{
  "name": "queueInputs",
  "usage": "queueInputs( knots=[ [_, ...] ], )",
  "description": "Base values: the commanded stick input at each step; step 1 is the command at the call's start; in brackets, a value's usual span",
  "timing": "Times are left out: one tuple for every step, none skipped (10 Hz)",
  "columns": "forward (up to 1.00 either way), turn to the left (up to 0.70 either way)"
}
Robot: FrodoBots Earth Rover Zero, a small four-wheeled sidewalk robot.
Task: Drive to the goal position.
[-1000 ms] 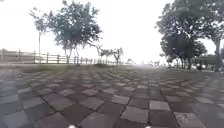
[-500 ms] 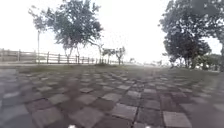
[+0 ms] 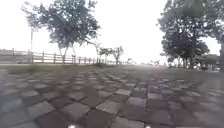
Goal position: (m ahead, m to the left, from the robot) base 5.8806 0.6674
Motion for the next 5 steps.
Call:
queueInputs(
  knots=[
    [0.85, -0.32],
    [0.85, -0.32],
    [0.85, -0.23],
    [0.85, 0.03],
    [0.85, 0.03]
  ],
)
